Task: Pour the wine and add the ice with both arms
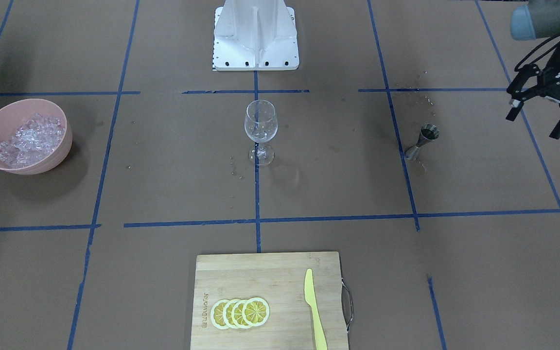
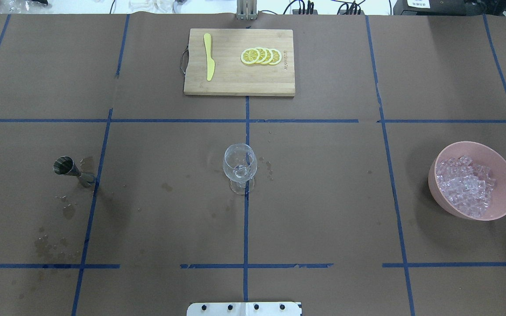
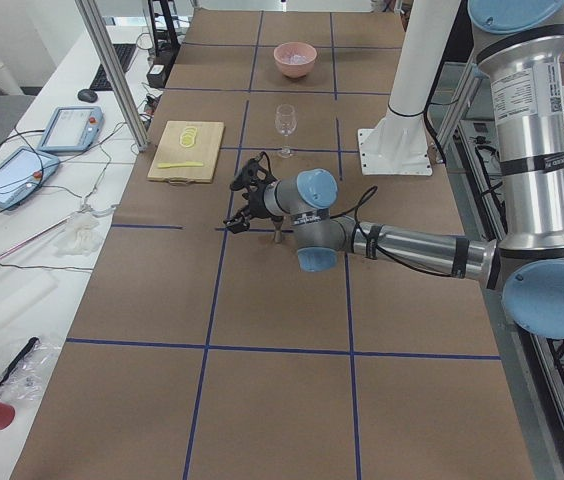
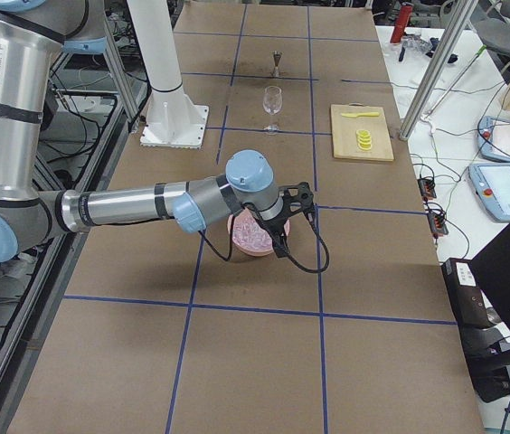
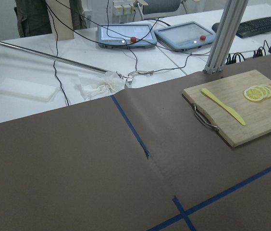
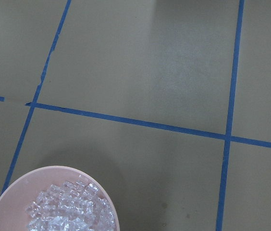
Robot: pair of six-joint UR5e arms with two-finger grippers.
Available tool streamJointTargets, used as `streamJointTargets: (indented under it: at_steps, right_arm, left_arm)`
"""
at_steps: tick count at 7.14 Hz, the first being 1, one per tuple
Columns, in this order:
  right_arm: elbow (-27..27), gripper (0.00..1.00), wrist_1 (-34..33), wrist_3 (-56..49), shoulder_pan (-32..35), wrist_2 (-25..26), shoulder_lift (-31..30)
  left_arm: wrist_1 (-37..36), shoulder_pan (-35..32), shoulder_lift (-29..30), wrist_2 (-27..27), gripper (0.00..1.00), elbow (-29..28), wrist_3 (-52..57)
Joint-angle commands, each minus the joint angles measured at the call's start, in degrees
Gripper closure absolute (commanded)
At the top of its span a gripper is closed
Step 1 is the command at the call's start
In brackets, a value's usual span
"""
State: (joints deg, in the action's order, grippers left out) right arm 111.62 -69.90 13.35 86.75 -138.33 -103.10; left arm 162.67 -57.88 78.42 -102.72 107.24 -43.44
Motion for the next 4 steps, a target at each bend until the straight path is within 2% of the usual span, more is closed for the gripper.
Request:
streamJointTargets:
  at_steps: [1,4]
  right_arm:
    - [0.0,0.0,0.02,0.01,0.0,-0.01,-0.08]
    - [0.0,0.0,0.11,0.01,0.0,-0.01,-0.52]
  left_arm:
    - [0.9,15.18,-0.98,22.63,0.0,1.21,-4.62]
    - [0.72,32.24,-1.25,47.88,0.0,0.52,-10.07]
